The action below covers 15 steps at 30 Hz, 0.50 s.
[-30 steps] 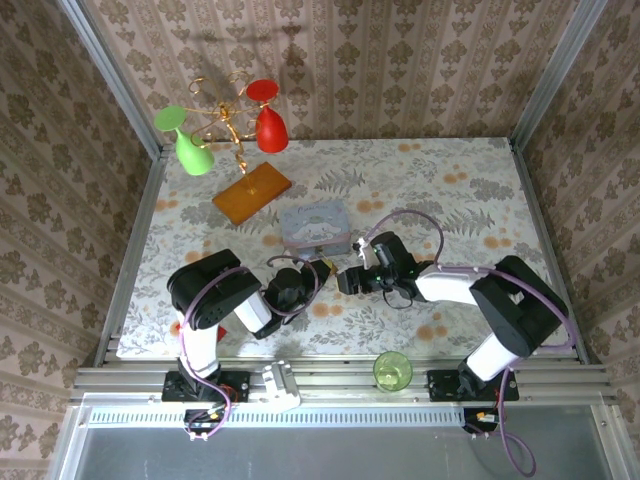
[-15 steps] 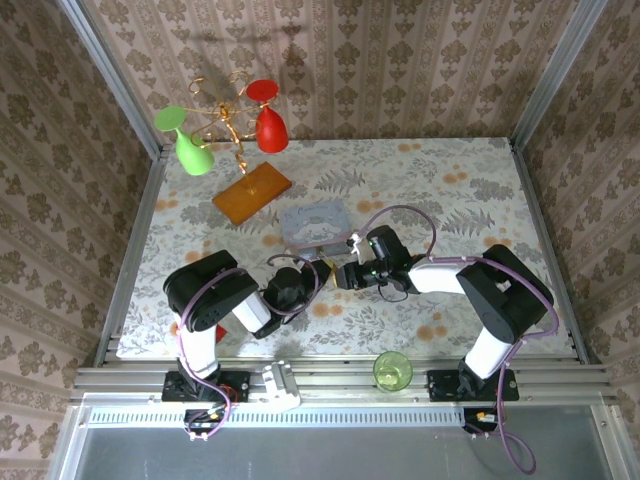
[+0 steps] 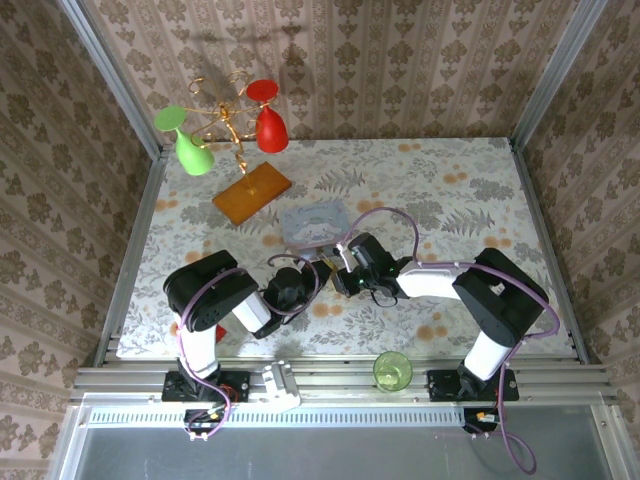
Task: Unlock the padlock with the key
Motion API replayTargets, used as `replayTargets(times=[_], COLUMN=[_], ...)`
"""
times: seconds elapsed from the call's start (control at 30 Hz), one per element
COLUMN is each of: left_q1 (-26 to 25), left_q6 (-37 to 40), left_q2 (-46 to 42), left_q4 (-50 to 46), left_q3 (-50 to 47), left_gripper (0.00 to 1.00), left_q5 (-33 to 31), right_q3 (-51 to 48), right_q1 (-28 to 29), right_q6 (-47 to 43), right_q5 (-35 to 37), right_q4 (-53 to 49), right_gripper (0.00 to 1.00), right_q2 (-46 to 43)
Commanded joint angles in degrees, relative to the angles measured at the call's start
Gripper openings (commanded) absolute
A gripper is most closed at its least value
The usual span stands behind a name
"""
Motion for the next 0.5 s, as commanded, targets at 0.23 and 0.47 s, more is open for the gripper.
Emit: replayTargets(times=[0.23, 0.47], left_q1=[-1.5, -1.8], left_q6=[-1.0, -1.1], left_q2=[-0.5, -0.2], left_q4=[1.3, 1.3], left_q3=[1.3, 1.5], left_gripper=[0.0, 0.0], left_q5=[1.4, 1.0], right_q3=[-0.4, 3.8], right_q1=[-4.0, -0.6], right_q6=[3.9, -0.8], right_q5=[-9.3, 0.9], right_q4=[5.8, -4.0], right_gripper=[0.11, 0.12], right_q2=[-0.3, 1.4])
